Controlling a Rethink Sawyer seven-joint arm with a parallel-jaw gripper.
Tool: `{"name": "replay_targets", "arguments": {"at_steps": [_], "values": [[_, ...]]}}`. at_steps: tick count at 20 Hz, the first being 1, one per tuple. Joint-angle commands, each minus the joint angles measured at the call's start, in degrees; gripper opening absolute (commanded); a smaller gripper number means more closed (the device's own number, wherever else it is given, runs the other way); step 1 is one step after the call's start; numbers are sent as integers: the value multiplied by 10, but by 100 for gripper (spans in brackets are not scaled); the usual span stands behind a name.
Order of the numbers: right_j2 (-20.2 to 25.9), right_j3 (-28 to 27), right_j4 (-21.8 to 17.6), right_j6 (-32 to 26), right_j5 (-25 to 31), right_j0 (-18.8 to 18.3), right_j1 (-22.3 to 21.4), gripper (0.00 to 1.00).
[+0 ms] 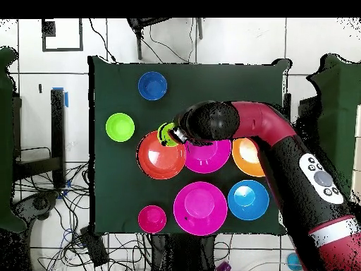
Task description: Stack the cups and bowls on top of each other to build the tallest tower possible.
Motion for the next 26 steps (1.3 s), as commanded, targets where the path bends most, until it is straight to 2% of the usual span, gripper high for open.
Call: {"name": "replay_targets", "arguments": {"at_steps": [1,6,13,19,24,26], "values": [[20,60,-38,-52,-37,-10,11,0],[55,95,-24,-23,-96,-30,-4,0],[82,127,-34,-8,-169,-49,17,0],[76,127,-38,-12,-166,-44,18,0],[38,107,-64,-15,-145,-21,12,0],[39,109,-69,-15,-153,-22,9,0]]}}
